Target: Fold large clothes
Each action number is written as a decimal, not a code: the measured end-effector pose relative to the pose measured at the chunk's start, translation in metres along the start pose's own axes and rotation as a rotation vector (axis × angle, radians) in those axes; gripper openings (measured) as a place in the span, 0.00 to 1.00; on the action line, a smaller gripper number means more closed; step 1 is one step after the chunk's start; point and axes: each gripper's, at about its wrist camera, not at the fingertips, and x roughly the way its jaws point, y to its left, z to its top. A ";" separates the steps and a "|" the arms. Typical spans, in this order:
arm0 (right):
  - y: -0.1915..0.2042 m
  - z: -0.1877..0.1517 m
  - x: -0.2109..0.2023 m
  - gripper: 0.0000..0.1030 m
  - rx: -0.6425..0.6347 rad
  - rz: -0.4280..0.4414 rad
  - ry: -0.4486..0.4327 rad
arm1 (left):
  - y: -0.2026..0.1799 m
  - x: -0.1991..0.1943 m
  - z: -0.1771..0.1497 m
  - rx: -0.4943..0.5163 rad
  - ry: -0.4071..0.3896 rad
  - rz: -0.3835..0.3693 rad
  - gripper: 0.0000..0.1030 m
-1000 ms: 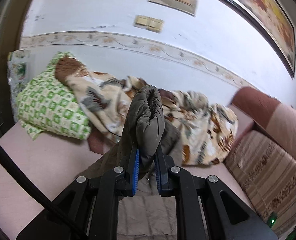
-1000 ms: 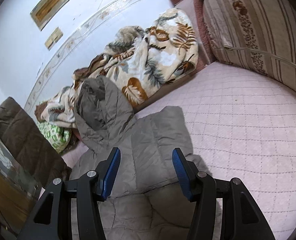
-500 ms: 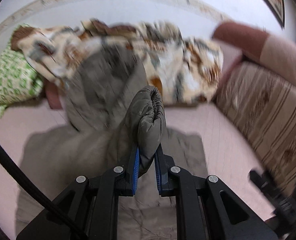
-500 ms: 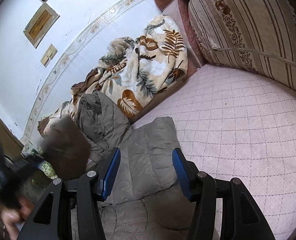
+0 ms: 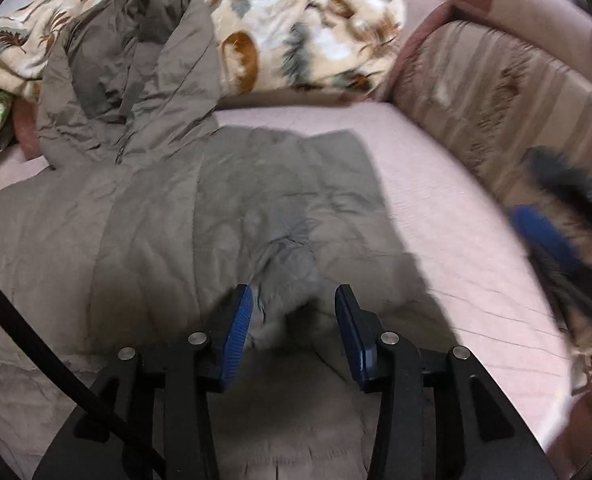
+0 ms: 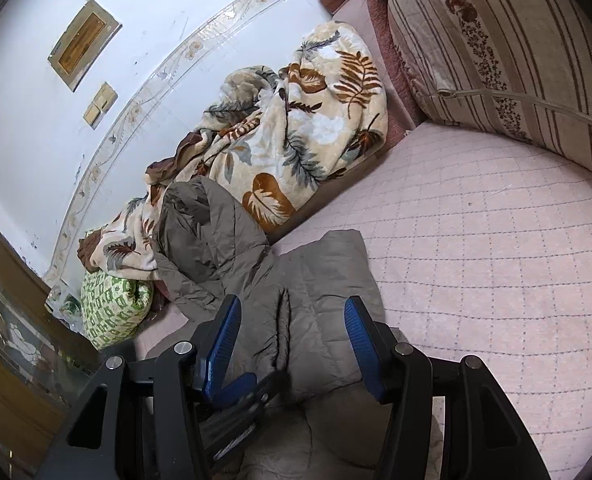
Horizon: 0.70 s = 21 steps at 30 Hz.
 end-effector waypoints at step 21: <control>0.040 -0.061 0.136 0.35 -0.226 -0.184 0.314 | 0.240 -0.047 -0.036 -0.328 -0.053 0.385 0.54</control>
